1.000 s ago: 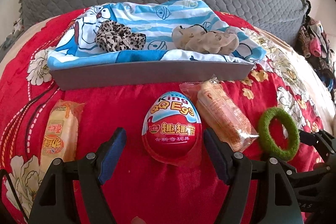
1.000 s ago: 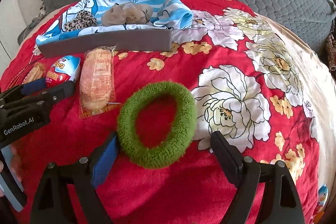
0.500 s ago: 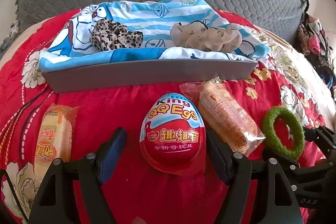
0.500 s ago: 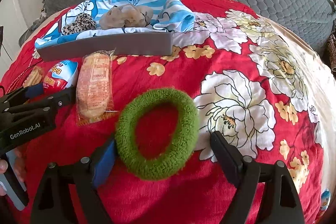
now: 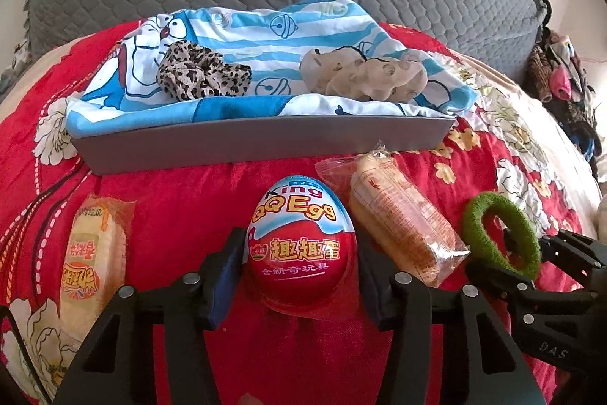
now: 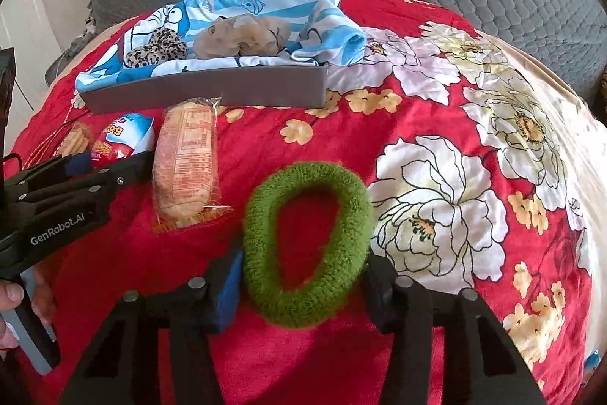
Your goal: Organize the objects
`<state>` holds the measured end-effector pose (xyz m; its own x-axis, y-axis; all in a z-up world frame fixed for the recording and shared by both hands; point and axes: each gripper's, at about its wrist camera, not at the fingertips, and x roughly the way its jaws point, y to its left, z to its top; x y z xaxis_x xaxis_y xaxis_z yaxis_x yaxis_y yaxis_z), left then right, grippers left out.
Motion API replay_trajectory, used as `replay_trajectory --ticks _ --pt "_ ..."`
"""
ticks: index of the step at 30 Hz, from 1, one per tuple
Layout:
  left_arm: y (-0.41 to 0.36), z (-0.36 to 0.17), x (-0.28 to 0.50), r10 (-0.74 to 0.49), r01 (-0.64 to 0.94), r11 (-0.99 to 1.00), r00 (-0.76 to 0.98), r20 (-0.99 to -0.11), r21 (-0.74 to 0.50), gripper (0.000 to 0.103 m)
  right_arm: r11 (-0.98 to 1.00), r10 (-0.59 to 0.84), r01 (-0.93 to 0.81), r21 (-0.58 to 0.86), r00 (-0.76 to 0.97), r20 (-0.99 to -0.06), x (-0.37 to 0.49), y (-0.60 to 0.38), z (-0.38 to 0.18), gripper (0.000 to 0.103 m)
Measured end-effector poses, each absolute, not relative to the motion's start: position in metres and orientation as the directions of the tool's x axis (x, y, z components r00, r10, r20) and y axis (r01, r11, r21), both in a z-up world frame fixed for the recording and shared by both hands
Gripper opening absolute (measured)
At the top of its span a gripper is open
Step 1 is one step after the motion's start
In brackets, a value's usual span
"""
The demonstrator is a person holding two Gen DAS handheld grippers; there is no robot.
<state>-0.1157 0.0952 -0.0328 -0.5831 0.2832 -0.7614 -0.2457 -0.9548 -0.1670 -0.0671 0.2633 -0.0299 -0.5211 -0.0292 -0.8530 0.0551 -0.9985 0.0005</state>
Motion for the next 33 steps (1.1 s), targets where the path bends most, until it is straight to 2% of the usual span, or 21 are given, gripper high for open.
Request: replay_trajectory --ticks 8,16,33 --pt "0.094 -0.032 -0.115 0.296 -0.243 -0.952 -0.580 -0.759 -0.186 0.056 -0.998 -0.064 0.049 0.045 -0.517 -0.854 -0.068 0.268 -0.028 0.032" --pt "0.092 -0.030 -0.113 0.299 -0.238 -0.952 -0.581 -0.757 -0.193 0.056 -0.997 -0.075 0.040 0.063 -0.516 -0.853 -0.068 0.271 -0.025 0.022" --pt "0.084 -0.012 -0.102 0.295 -0.235 -0.954 -0.602 -0.742 -0.188 0.056 -0.995 -0.101 0.044 0.091 -0.551 -0.829 -0.065 0.272 -0.006 0.020"
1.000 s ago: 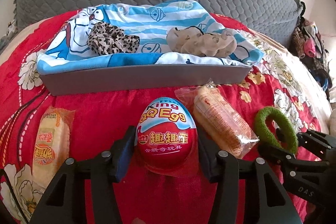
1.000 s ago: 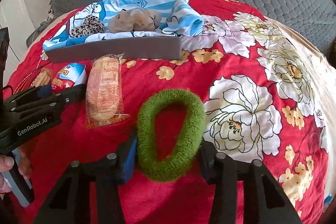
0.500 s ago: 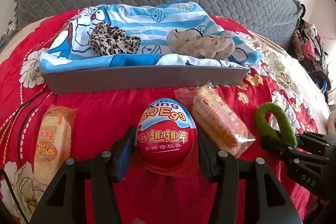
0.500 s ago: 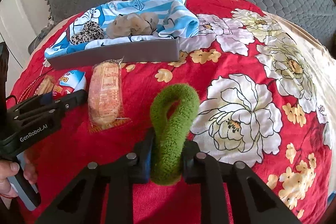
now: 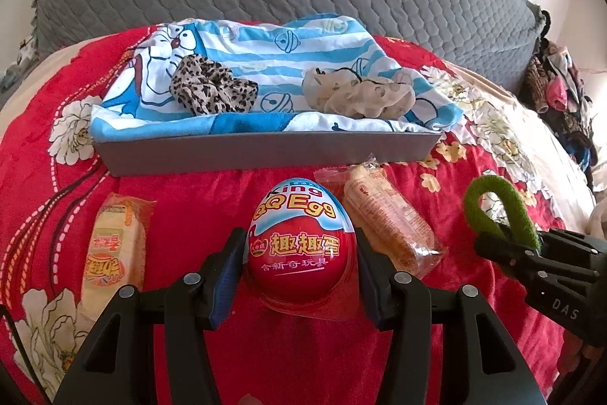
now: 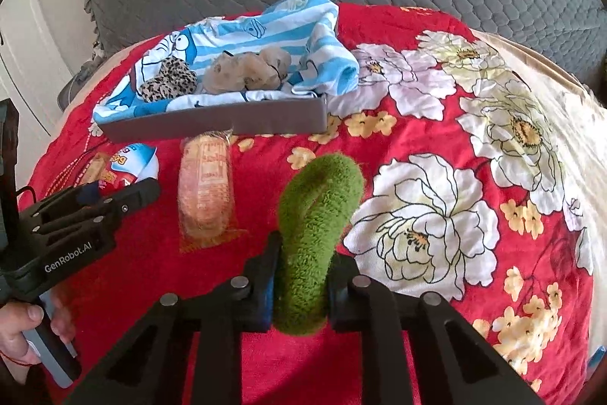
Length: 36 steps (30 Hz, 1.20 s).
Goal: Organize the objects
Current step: 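Close the left gripper on the red QQ Egg while the right gripper closes on the green hair ring, then lift the red egg and green ring and carry both toward the gray tray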
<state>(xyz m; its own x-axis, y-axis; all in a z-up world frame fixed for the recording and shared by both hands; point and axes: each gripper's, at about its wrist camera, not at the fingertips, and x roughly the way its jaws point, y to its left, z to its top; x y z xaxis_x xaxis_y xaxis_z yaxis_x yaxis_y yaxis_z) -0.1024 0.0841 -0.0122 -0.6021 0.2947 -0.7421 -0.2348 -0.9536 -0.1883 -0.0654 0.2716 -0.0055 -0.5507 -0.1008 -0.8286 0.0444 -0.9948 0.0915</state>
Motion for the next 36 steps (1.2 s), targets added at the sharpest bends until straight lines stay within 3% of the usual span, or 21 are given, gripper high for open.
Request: replay_trajectory --ticks 36 --pt "0.050 0.075 -0.072 0.246 -0.184 -0.969 -0.729 -0.638 -0.164 0.056 -0.977 -0.202 0.197 0.082 -0.726 -0.657 -0.056 0.215 0.093 0.020"
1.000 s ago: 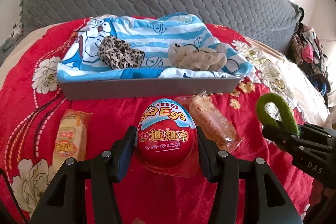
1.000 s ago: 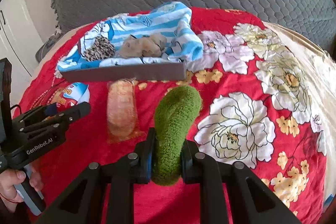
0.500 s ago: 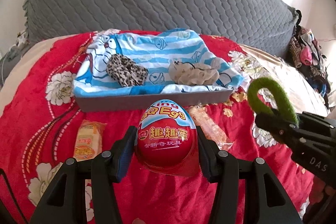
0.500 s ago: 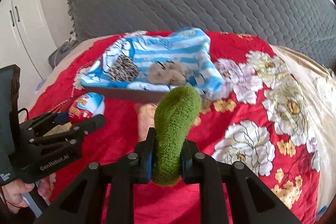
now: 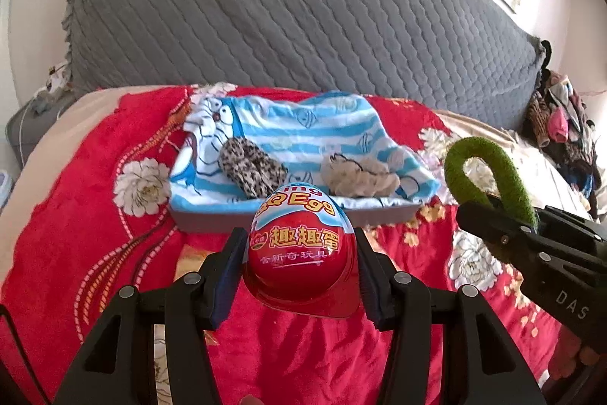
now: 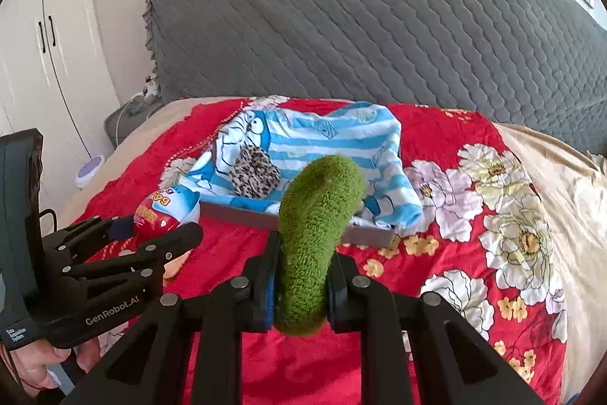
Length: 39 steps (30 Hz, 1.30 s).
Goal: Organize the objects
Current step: 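Lift the red egg and green ring and carry both toward the gray tray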
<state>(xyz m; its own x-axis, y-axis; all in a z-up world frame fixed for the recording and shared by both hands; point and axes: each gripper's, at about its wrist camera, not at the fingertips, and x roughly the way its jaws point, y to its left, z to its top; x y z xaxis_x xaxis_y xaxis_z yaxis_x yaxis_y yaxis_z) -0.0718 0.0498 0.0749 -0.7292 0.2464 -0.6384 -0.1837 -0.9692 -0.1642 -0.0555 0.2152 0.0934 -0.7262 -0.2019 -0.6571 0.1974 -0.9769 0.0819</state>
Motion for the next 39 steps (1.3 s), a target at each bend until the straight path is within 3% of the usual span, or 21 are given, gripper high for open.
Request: replay_trajectory --ticks 39 --pt "0.041 0.094 -0.096 0.213 -0.157 -0.977 -0.764 -0.609 -0.145 0.056 -0.974 -0.219 0.216 0.073 -0.794 -0.567 -0.077 0.199 0.125 0.020"
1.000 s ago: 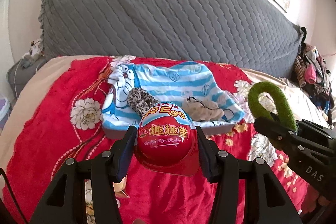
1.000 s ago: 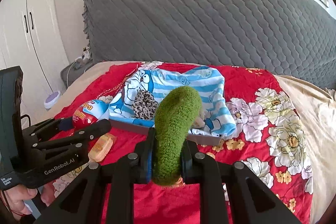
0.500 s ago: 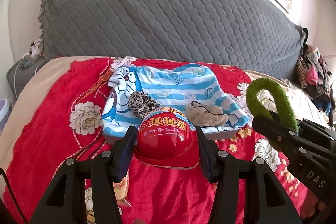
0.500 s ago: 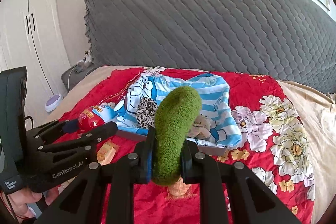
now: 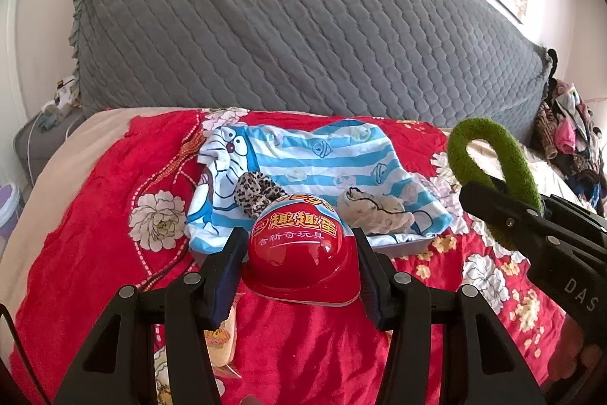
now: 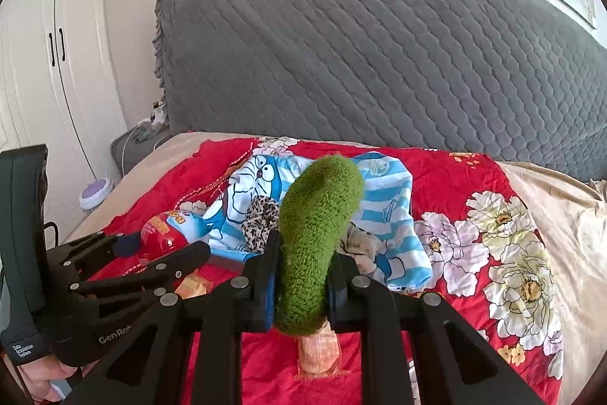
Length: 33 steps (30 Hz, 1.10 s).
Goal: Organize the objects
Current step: 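Lift the red egg and green ring and carry both toward the gray tray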
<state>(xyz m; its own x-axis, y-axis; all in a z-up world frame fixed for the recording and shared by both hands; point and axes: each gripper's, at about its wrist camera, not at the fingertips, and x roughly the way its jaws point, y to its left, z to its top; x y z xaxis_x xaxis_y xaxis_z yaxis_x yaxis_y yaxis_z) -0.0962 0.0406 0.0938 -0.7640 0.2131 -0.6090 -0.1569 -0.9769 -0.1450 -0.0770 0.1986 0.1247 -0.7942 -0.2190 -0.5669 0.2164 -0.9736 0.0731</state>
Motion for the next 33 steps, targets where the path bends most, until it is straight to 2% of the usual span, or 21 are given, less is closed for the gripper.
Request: replay_trajectory --ticks 33 --pt "0.036 0.088 -0.129 0.205 -0.146 -0.979 -0.770 -0.604 -0.145 0.056 -0.972 -0.226 0.223 0.074 -0.801 -0.555 -0.104 0.193 0.120 0.020"
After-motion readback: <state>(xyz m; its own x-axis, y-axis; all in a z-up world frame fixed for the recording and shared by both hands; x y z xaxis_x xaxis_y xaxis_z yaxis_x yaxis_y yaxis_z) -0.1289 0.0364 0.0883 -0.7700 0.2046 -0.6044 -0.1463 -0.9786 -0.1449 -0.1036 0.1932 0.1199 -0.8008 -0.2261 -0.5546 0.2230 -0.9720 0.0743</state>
